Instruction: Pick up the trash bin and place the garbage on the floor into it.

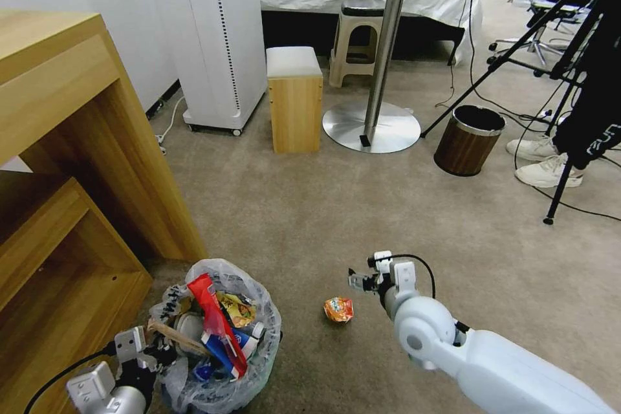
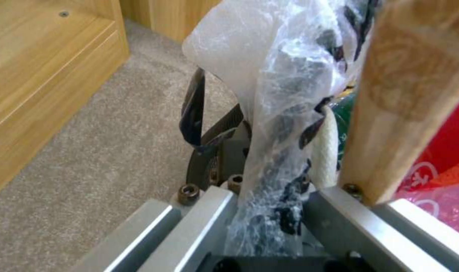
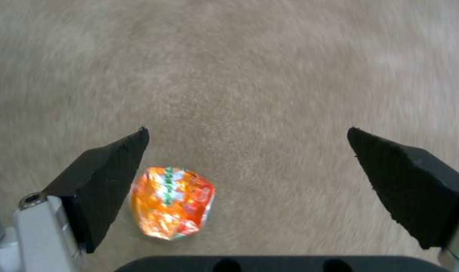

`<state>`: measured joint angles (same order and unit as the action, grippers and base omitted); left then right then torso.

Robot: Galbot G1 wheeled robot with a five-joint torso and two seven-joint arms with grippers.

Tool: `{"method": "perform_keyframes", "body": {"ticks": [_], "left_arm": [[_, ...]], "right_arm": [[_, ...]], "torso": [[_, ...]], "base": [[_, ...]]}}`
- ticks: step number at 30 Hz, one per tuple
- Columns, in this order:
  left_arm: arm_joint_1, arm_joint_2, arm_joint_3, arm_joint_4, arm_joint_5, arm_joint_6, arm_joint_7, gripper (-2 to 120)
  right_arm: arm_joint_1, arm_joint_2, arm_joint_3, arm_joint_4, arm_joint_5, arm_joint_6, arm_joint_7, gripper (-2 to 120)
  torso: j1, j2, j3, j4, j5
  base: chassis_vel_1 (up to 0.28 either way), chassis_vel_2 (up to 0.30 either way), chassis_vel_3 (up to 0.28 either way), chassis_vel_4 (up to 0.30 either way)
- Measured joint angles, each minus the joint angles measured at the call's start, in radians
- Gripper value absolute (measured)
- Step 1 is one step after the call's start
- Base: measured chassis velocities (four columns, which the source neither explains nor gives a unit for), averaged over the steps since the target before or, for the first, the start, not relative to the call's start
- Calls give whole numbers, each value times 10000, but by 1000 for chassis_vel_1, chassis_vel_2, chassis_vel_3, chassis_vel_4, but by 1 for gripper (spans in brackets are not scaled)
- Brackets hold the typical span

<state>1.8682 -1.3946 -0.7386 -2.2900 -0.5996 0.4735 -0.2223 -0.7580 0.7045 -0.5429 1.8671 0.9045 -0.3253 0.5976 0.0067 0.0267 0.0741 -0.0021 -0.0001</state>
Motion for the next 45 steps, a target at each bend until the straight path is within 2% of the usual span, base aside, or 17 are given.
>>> {"method": "perform_keyframes", "body": {"ticks": [2,3,5,8,10,11,12,14,16,21,28,35,43,45], "left_arm": [[-133,5,66,107,-4,-33,1,0],[-133,5,66,107,-4,-33,1,0],[-293,18,150,255,-8,-46,0,0],[-344,10,189,325,-10,-62,0,0],[-419,-20,222,468,-6,-145,0,0],[-419,-20,222,468,-6,-145,0,0],[-468,-21,250,537,-6,-191,4,0],[-484,-21,256,555,-6,-209,10,0],[-509,-40,263,571,-10,-277,14,0],[-529,-95,289,635,-9,-504,36,0],[-605,-93,219,659,-38,-619,10,0],[-788,-100,250,807,-54,-655,-51,0],[-895,-95,296,952,-54,-712,-73,0],[-910,-102,305,975,-56,-743,-76,0]], "right_arm": [[172,-394,-728,-224,-958,525,-652,100],[172,-394,-728,-224,-958,525,-652,100],[272,-671,-1484,-686,-2233,1266,-1327,100],[301,-720,-1816,-858,-2596,1479,-1511,100],[410,-675,-2472,-1549,-3419,1801,-1745,100],[410,-675,-2472,-1549,-3419,1801,-1745,100],[566,-514,-2745,-2050,-3762,1899,-1890,100],[678,-420,-2902,-2231,-3811,1909,-1911,100],[1129,79,-3559,-2951,-3905,1993,-1963,97],[1617,852,-4175,-3834,-3880,2112,-2011,96],[1703,1448,-4567,-4466,-3812,2244,-1921,92],[1606,1615,-4595,-4773,-3824,2345,-1831,86],[1589,1731,-4462,-5218,-3944,2580,-1857,77],[1583,1883,-4372,-5537,-4005,2724,-1881,70]], "torso": [[0,0,0,-2,1],[0,0,0,-2,1],[0,0,0,-3,0],[0,-1,0,-4,2],[0,0,0,-3,2],[0,0,0,-3,2],[0,-1,1,-3,3],[0,0,0,-2,1],[0,0,0,-1,1],[0,0,1,0,-2],[0,0,1,0,0],[0,-1,1,-1,0],[0,-1,1,-2,0],[0,0,1,-2,1]], "base": [[0,0,0,0],[0,0,0,0],[0,0,0,0],[0,0,0,0],[0,0,0,0],[0,0,0,0],[0,0,0,0],[0,0,0,0],[0,0,0,0],[0,0,0,0],[0,0,0,0],[0,0,0,0],[0,0,0,0],[0,0,0,0]]}}
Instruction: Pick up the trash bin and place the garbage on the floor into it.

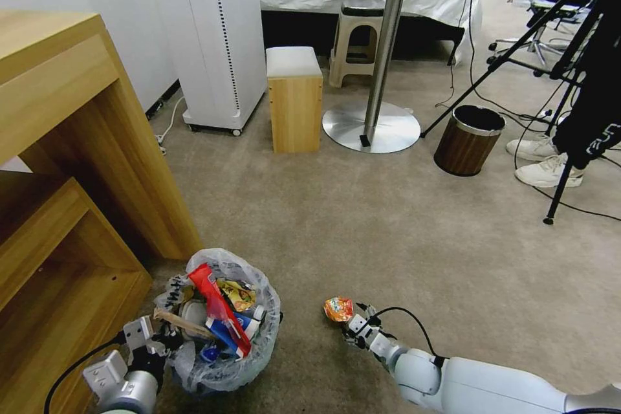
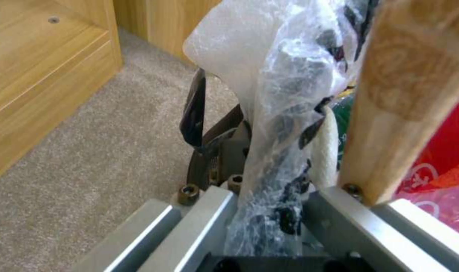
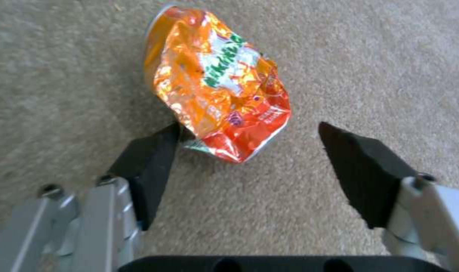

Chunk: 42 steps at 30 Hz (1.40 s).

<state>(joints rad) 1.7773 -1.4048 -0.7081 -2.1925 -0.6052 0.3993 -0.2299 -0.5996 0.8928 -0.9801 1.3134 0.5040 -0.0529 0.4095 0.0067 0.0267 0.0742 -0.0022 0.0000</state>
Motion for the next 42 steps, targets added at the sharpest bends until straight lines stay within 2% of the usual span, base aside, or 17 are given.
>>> {"method": "perform_keyframes", "body": {"ticks": [4,7,8,10,12,15,16,19,22,29,33,35,37,39,42], "left_arm": [[2,-9,11,15,0,-23,-1,0],[-2,-49,28,17,0,-53,-2,0],[-2,-49,28,17,0,-53,-2,0],[-4,-67,32,18,7,-76,-1,0],[-12,-73,41,20,9,-82,-2,0],[-40,-93,69,29,18,-93,-1,0],[-40,-93,69,29,18,-93,-1,0],[-40,-136,95,40,48,-119,4,0],[-22,-154,104,41,62,-149,9,0],[-26,-181,111,89,99,-177,16,0],[-105,-140,90,178,83,-178,17,0],[-185,-87,89,239,47,-166,8,0],[-199,-77,91,249,42,-161,6,0],[-272,-15,99,301,10,-135,-14,0],[-297,4,100,321,-1,-123,-20,0]], "right_arm": [[6,103,41,-170,-22,64,-24,67],[5,409,53,-649,-177,393,-74,49],[5,409,53,-649,-177,393,-74,49],[-18,505,53,-746,-230,532,-75,41],[-28,532,53,-765,-262,570,-66,39],[-76,579,54,-810,-367,731,-33,23],[-76,579,54,-810,-367,731,-33,23],[-134,579,91,-852,-455,863,-31,8],[-161,577,121,-978,-575,991,-62,0],[-223,610,282,-1149,-735,1268,-128,0],[-291,400,790,-535,-606,1448,-164,0],[-351,25,1366,439,-249,1581,-284,0],[-360,-46,1450,603,-187,1594,-304,0],[-408,-762,2210,2324,382,1693,-558,0],[-399,-1022,2404,2937,552,1703,-627,0]], "torso": [[0,0,0,0,0],[0,0,0,0,1],[0,0,0,0,1],[0,0,0,1,1],[0,0,0,1,1],[0,0,0,0,0],[0,0,0,0,0],[0,0,0,0,0],[0,1,0,0,0],[0,0,0,0,1],[0,0,0,0,1],[0,0,0,1,2],[0,0,0,1,2],[0,-1,0,0,1],[0,0,0,0,1]], "base": [[0,0,0,0],[0,0,0,0],[0,0,0,0],[0,0,0,0],[0,0,0,0],[0,0,0,0],[0,0,0,0],[0,0,0,0],[0,0,0,0],[0,0,0,0],[0,0,0,0],[0,0,0,0],[0,0,0,0],[0,0,0,0],[0,0,0,0]]}}
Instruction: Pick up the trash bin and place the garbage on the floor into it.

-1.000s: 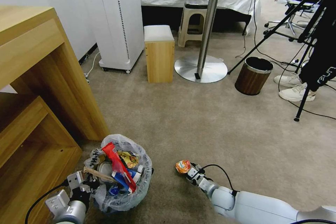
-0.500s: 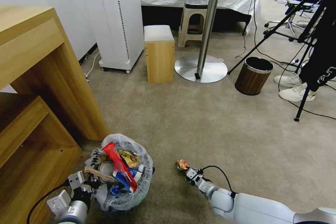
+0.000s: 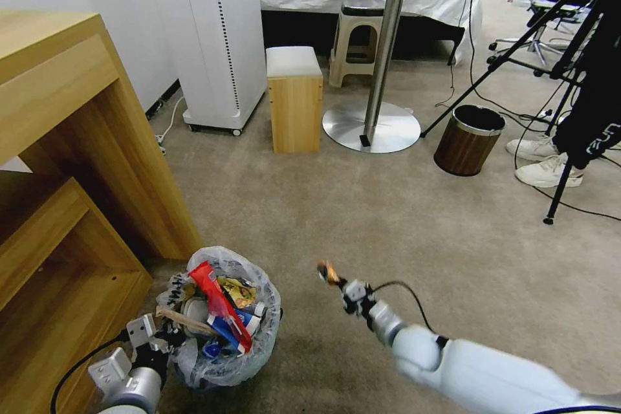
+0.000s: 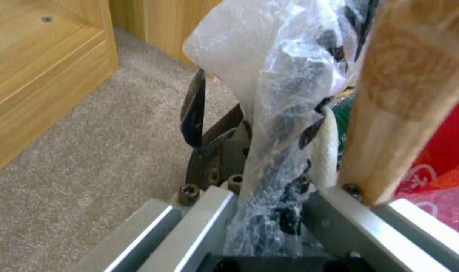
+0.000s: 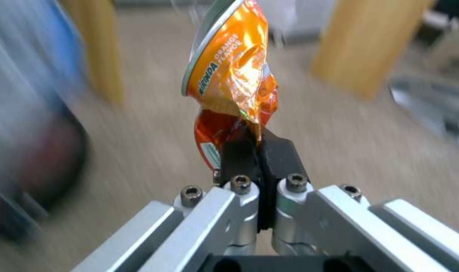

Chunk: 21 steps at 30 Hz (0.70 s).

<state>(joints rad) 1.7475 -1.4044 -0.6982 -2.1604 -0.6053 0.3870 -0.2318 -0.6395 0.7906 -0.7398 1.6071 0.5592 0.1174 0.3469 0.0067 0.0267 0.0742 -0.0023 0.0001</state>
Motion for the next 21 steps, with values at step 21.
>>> {"method": "perform_keyframes", "body": {"ticks": [21], "left_arm": [[262,-184,-68,-702,52,254,-164,0]], "right_arm": [[3467,770,-3066,4958,3991,-1967,1184,0]], "torso": [[-1,0,0,3,-3]], "base": [[0,0,0,0]]}}
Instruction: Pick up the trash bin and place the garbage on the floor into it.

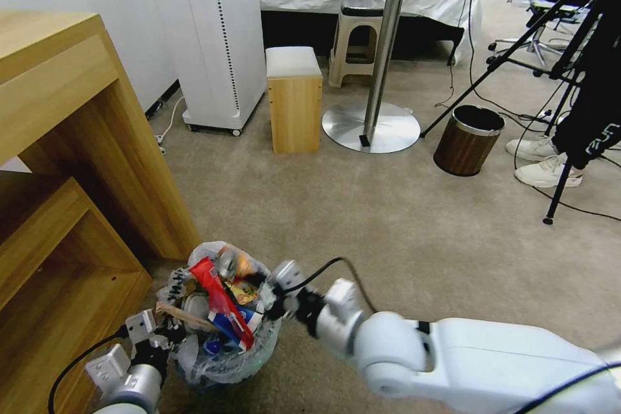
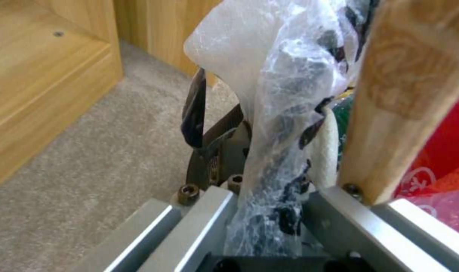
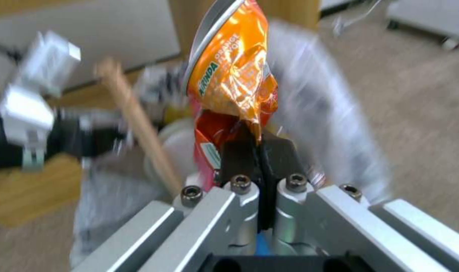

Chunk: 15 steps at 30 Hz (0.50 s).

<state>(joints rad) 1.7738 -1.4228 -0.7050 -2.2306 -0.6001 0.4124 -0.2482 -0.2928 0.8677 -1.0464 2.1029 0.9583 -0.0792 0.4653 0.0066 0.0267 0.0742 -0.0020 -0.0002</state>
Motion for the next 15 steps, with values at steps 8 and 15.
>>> {"method": "perform_keyframes", "body": {"ticks": [8,15], "left_arm": [[257,-97,-177,-282,48,-39,8,0],[409,-119,-284,-468,50,-62,17,0]], "right_arm": [[414,675,-894,-186,515,-339,534,0],[385,933,-1396,-269,762,-629,1041,0]], "torso": [[0,0,0,-1,0],[1,0,0,-3,1]], "base": [[0,0,0,0],[0,0,0,0]]}}
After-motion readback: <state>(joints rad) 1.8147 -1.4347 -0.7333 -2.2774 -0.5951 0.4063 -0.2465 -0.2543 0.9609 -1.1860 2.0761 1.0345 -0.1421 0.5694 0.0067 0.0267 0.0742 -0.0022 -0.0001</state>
